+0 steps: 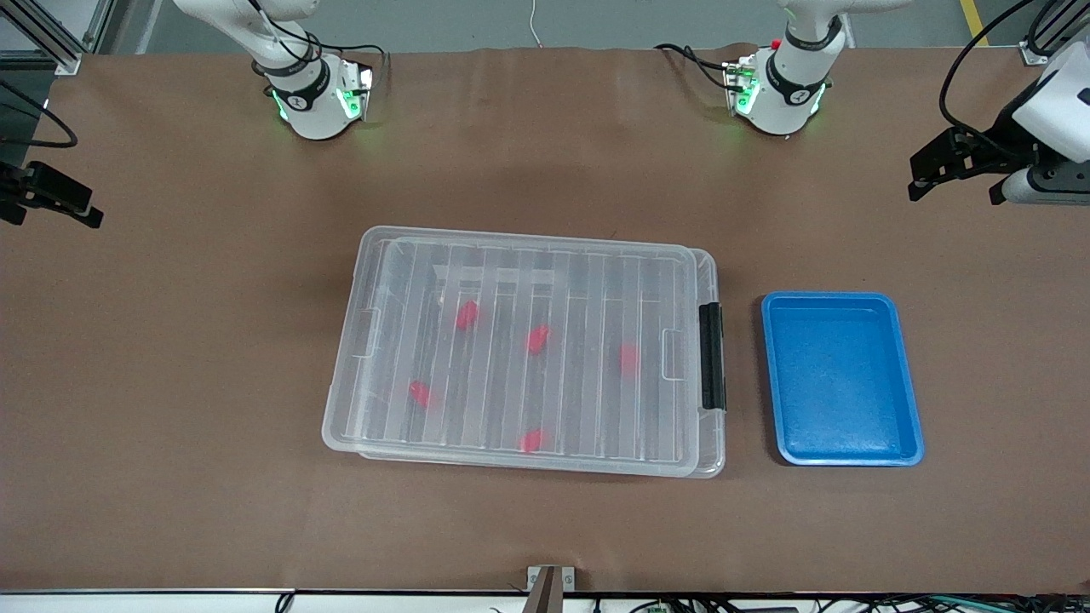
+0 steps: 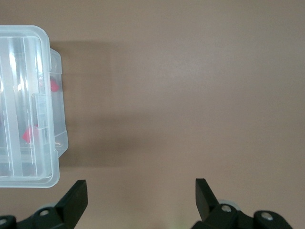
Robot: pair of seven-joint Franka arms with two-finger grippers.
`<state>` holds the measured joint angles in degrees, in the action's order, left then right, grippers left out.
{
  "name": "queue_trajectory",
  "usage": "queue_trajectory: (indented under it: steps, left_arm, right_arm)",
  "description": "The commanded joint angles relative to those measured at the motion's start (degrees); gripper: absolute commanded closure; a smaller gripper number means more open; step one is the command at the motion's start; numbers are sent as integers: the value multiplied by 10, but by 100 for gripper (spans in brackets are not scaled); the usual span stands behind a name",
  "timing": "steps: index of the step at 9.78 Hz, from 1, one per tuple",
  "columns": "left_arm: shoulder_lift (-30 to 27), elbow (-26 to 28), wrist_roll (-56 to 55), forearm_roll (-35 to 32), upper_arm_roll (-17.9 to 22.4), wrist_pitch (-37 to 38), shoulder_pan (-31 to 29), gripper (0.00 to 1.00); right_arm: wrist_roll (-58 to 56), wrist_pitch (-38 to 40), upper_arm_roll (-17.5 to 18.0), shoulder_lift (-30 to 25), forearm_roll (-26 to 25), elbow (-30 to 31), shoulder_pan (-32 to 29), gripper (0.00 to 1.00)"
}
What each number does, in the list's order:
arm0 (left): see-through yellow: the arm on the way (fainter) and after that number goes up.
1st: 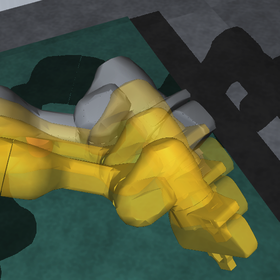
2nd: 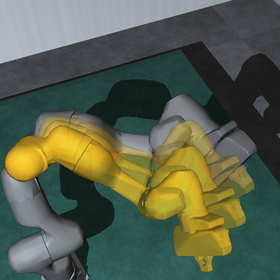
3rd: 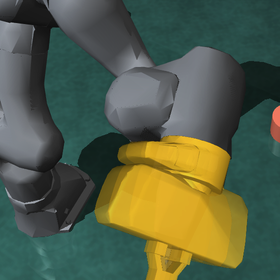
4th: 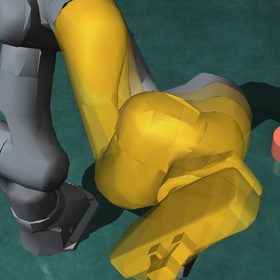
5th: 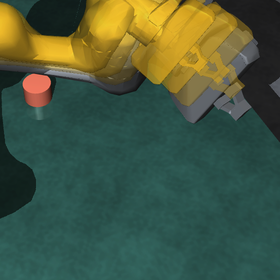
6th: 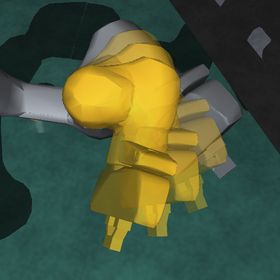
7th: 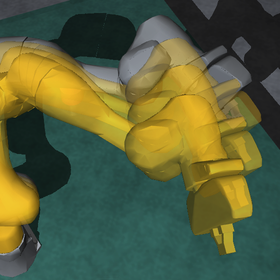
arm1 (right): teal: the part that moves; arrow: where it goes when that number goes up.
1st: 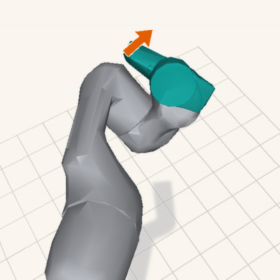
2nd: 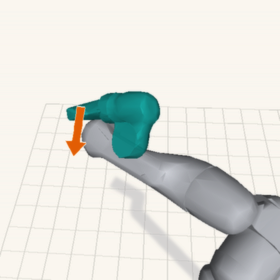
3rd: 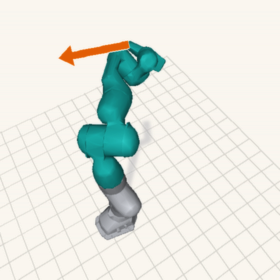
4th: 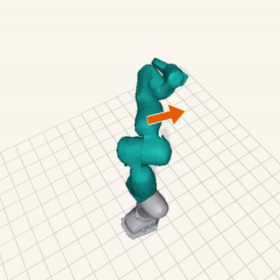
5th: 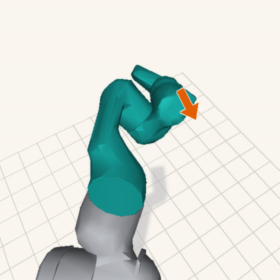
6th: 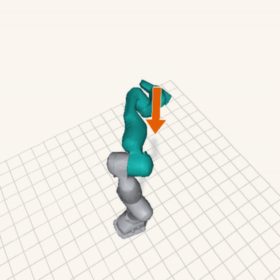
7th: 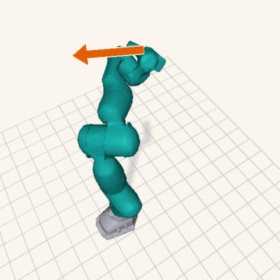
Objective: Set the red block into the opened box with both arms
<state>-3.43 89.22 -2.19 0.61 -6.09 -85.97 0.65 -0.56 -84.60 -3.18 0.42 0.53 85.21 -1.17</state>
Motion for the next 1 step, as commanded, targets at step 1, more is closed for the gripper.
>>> queue_trajectory:
  steps: [1]
  left_arm:
    - [12,-1,6,4,2,1,1,0]
  right_arm:
    - [8,-2,3,-9,-4,9,-4,0]
